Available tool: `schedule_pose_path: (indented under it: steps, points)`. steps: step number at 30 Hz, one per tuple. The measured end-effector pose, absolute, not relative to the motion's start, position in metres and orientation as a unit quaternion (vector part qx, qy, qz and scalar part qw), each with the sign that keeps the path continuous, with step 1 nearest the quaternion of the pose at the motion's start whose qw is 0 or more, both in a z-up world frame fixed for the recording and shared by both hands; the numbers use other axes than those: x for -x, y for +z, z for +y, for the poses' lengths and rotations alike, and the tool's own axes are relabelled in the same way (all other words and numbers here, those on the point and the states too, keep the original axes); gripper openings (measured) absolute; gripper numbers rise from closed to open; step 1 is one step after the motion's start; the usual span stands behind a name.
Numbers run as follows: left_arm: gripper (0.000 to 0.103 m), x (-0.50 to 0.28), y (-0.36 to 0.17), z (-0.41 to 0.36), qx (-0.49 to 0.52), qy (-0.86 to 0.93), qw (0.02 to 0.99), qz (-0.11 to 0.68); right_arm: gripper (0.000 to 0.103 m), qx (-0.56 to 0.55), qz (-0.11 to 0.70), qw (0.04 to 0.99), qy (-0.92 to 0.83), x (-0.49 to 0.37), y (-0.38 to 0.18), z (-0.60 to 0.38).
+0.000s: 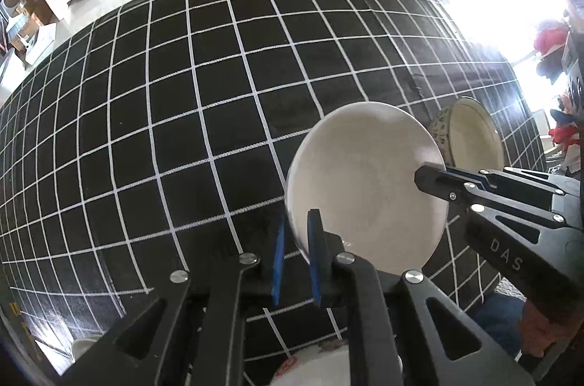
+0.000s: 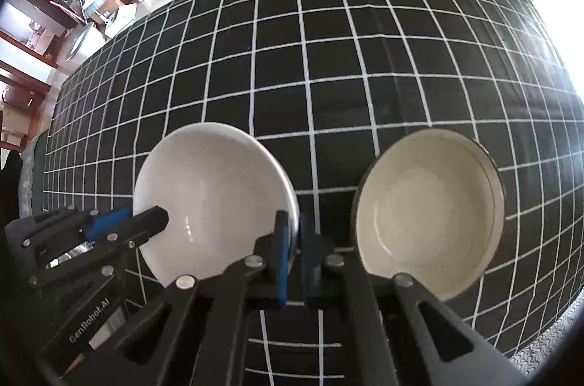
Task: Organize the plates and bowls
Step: 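Carry the red-logo bowl with the left gripper and lower it into the plain bowl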
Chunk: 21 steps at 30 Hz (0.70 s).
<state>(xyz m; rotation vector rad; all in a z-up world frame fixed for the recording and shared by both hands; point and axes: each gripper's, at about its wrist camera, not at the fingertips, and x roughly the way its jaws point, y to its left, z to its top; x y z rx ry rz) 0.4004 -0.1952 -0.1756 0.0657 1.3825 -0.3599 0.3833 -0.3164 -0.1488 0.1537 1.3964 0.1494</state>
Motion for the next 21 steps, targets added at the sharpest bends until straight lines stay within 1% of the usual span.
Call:
schedule_pose_path:
  steps: [6, 12, 19, 21]
  points:
    - [0.01, -0.383, -0.156, -0.191, -0.032, -0.171, 0.761, 0.625, 0.008, -0.061, 0.627, 0.773, 0.069, -0.364, -0.122, -0.305]
    - [0.01, -0.348, -0.132, -0.177, -0.024, -0.169, 0.772, 0.612, 0.009, -0.046, 0.613, 0.786, 0.073, -0.341, -0.097, -0.291]
    - [0.01, -0.306, -0.115, -0.16, -0.019, -0.16, 0.78, 0.604, 0.009, -0.036, 0.602, 0.793, 0.083, -0.321, -0.084, -0.271]
    - [0.01, -0.297, -0.11, -0.158, -0.021, -0.156, 0.784, 0.6, 0.009, -0.033, 0.601, 0.794, 0.084, -0.298, -0.078, -0.278]
